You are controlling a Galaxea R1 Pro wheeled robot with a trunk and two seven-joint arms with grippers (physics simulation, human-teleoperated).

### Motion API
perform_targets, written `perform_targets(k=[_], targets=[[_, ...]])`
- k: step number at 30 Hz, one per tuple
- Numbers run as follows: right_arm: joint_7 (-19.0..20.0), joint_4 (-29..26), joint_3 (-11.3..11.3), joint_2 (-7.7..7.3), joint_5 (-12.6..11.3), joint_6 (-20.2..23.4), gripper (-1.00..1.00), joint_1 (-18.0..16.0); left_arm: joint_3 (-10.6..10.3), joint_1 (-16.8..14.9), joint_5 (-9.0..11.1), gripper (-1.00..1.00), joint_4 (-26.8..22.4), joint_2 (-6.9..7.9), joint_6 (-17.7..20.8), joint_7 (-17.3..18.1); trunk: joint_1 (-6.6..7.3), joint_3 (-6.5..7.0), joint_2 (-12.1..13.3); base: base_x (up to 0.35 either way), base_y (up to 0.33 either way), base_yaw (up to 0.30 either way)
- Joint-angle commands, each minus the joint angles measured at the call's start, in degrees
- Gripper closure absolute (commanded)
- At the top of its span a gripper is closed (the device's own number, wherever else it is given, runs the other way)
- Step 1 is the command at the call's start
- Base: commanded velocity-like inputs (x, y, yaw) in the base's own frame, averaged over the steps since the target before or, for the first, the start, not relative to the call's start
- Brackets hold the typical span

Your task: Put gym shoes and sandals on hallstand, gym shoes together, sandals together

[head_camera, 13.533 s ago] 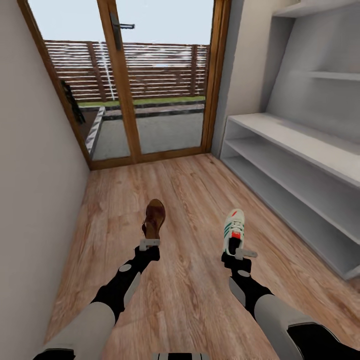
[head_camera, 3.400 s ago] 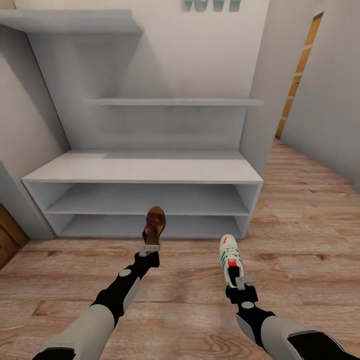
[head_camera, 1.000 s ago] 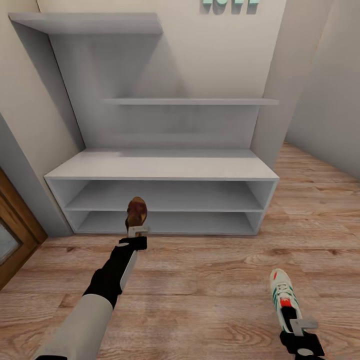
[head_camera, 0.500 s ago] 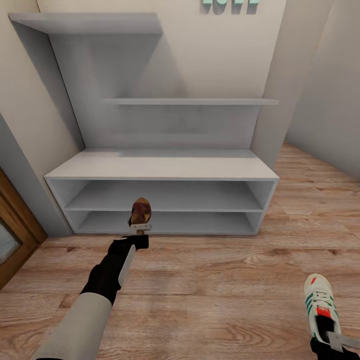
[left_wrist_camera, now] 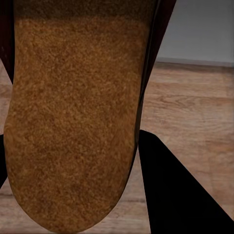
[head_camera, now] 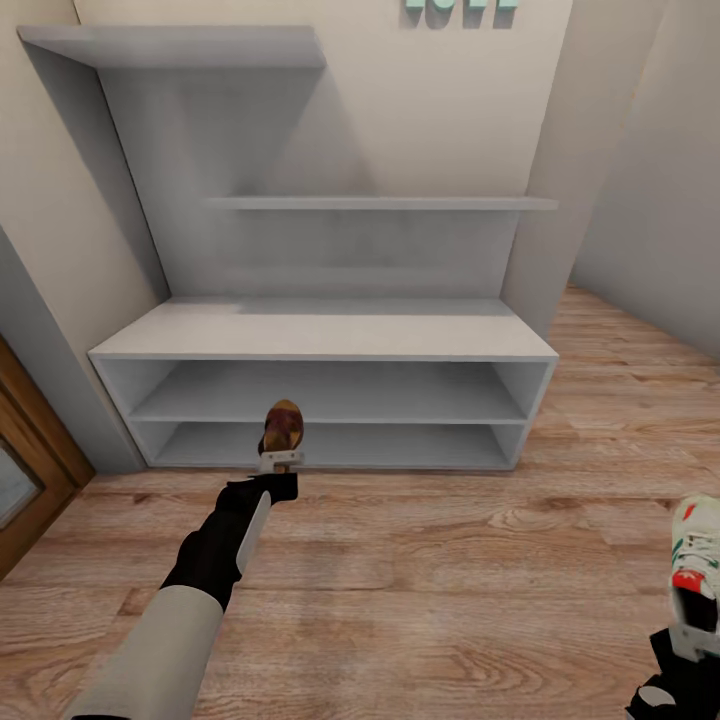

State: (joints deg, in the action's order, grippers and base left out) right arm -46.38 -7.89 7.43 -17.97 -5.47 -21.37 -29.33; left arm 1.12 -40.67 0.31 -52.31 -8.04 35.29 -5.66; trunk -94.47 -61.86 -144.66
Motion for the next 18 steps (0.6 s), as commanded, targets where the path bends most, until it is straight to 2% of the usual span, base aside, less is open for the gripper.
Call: perform_targets(k=[1,2,3,7,15,18], targets=[[-1.0,0.0,0.2,0.31,1.0,-0.3,1.00,0.0,0.1,0.0,-0.1,1.00,-0.1,-0.05,0.3,0.0,0.01,-0.05,0.0,0.000,0.000,0.000],[-1.6,0.0,0.2,0.57,2.5,-0.2,1.00,0.0,0.1,0.0,-0.1,1.00,-0.1,-0.05,0.3,0.0,0.01,-0.05,0.0,0.000,0.000,0.000],[-2.8,-0.1,0.1,1.21,5.5,-0.2,1.00,0.0,0.1,0.0,-0.1,1.00,-0.2,-0.05,0.3,0.0,0.01,-0.05,0.0,0.000,0.000,0.000],[-3.7,-0.1,0.1,2.14,7.9,-0.1,1.00,0.0,0.0,0.0,-0.1,1.00,-0.4,-0.05,0.3,0.0,0.01,-0.05,0.0,0.029,0.000,0.000],[-3.9,-0.1,0.1,2.54,8.8,-0.1,1.00,0.0,0.0,0.0,0.0,1.00,-0.5,-0.05,0.2,0.0,0.01,-0.05,0.0,0.055,0.000,0.000],[-3.9,-0.1,0.1,2.57,8.8,-0.1,1.00,0.0,0.0,0.0,0.0,1.00,-0.5,-0.05,0.2,0.0,0.01,-0.05,0.0,0.175,0.000,0.000]])
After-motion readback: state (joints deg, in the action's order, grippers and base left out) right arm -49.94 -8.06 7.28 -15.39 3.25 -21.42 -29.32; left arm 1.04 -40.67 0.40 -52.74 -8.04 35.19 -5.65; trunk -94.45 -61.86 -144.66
